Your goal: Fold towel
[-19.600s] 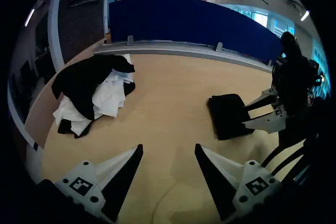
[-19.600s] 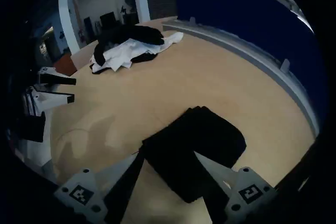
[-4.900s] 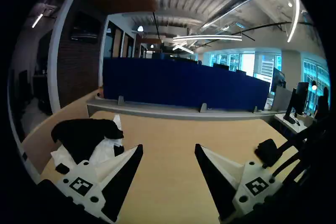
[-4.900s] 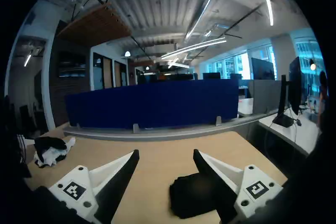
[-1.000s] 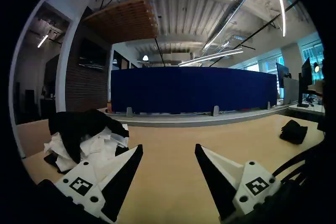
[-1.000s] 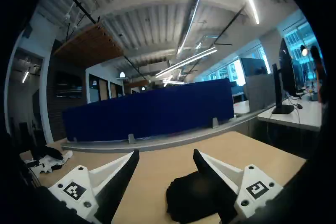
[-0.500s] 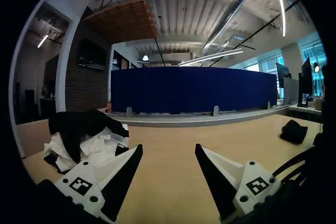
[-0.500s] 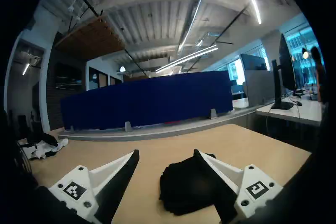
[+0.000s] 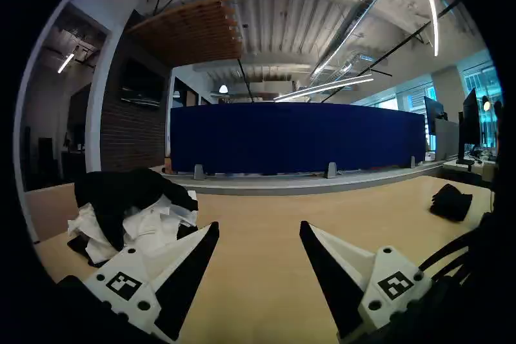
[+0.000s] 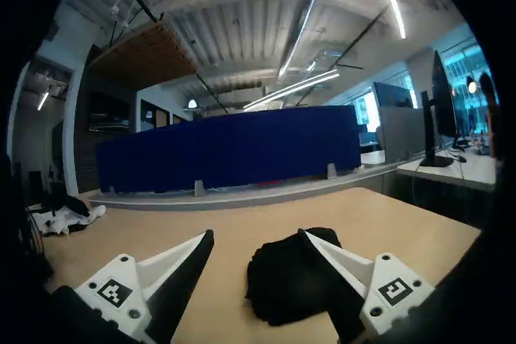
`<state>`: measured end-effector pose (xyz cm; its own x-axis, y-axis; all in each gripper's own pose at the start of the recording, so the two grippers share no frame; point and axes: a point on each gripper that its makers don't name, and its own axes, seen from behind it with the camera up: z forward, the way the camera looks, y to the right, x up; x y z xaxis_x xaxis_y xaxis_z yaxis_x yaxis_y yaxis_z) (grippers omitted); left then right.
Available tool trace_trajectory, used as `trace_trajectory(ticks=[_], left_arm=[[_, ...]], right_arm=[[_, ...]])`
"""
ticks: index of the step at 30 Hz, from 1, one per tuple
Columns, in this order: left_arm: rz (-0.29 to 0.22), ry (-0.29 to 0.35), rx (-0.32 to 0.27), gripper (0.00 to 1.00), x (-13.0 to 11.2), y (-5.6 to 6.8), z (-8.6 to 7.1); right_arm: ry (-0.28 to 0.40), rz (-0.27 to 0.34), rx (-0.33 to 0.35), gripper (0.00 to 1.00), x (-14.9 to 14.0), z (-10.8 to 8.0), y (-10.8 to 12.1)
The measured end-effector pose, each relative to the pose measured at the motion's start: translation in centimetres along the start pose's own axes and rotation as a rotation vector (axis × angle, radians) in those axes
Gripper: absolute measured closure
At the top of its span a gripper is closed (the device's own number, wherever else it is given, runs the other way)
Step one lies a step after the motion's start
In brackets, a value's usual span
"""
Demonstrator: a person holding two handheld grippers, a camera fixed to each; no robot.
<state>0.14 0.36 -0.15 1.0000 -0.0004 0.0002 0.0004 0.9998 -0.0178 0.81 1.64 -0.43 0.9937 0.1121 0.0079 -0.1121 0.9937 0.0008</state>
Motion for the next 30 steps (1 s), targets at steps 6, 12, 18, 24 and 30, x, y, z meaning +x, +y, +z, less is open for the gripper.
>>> trace_trajectory(ticks=[6, 12, 18, 24, 30], left_arm=[[0.000, 0.000, 0.000, 0.07, 0.0, 0.0, 0.0], [0.000, 0.000, 0.000, 0.08, 0.0, 0.0, 0.0], [0.000, 0.000, 0.000, 0.07, 0.0, 0.0, -0.1], [0.000, 0.000, 0.000, 0.07, 0.0, 0.0, 0.0], [0.000, 0.000, 0.000, 0.07, 0.0, 0.0, 0.0]], right_arm=[[-0.001, -0.012, -0.002, 0.00, -0.3, 0.1, -0.3], [0.004, -0.036, -0.001, 0.00, -0.5, 0.1, -0.7], [0.007, -0.058, -0.002, 0.00, -0.7, 0.1, -1.0], [0.009, -0.092, -0.006, 0.00, -0.8, 0.1, -1.2], [0.008, -0.115, -0.009, 0.00, -1.1, 0.1, -1.3]])
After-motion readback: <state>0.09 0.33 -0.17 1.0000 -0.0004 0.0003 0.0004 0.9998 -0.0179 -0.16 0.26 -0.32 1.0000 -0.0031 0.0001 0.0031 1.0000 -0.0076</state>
